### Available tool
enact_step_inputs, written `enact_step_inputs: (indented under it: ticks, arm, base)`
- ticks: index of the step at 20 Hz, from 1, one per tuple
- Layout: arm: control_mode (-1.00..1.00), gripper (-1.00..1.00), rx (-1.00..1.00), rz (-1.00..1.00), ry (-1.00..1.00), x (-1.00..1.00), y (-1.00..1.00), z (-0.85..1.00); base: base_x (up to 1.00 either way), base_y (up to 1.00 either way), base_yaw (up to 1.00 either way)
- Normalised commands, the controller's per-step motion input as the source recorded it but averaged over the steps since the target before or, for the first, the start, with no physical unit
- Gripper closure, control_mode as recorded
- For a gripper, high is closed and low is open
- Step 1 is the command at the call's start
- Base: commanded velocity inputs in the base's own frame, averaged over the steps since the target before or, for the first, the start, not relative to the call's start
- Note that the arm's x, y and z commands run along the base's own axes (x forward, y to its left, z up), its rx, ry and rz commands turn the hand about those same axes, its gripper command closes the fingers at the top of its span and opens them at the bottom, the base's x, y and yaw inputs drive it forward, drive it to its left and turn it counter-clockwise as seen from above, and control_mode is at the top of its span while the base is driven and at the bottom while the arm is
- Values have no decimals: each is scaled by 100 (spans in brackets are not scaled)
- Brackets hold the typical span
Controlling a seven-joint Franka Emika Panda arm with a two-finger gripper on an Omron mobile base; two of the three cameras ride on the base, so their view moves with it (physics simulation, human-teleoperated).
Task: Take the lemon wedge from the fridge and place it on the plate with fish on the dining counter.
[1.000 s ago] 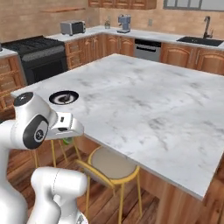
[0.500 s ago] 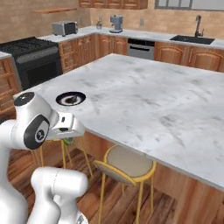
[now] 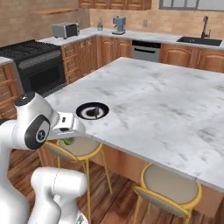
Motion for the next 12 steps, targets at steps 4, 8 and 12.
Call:
enact_step_inputs:
  ticks: [4, 8, 12]
  arm:
    - [100, 100, 0, 0, 0, 0, 0, 0]
    - [100, 100, 0, 0, 0, 0, 0, 0]
    - [100, 100, 0, 0, 0, 0, 0, 0]
  base:
    - [83, 98, -21]
    - [89, 32, -18]
    - [100, -1, -16]
